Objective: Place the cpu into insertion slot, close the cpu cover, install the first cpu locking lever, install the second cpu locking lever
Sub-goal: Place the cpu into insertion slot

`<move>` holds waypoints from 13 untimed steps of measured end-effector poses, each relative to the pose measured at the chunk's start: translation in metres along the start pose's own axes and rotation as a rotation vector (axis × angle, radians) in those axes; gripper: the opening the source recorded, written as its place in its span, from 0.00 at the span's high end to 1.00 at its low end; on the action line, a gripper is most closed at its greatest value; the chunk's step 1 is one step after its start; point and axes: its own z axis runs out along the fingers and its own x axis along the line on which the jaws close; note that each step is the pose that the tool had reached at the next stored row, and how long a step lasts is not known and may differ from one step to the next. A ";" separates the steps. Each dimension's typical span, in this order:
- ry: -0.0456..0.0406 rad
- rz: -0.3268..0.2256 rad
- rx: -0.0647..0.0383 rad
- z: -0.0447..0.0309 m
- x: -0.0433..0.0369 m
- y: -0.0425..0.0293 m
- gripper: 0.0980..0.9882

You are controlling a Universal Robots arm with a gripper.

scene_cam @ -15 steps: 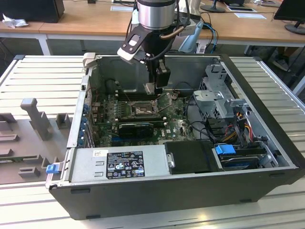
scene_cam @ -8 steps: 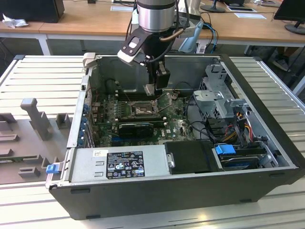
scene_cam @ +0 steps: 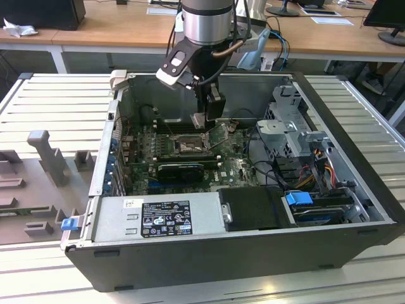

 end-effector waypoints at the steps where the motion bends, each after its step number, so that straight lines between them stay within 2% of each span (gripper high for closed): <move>1: 0.0000 0.000 0.000 0.0004 0.0000 0.0000 0.52; 9: 0.0001 0.000 0.000 0.0056 -0.0001 -0.0005 0.52; 13: -0.0029 0.036 -0.001 0.0105 -0.0002 -0.0010 0.52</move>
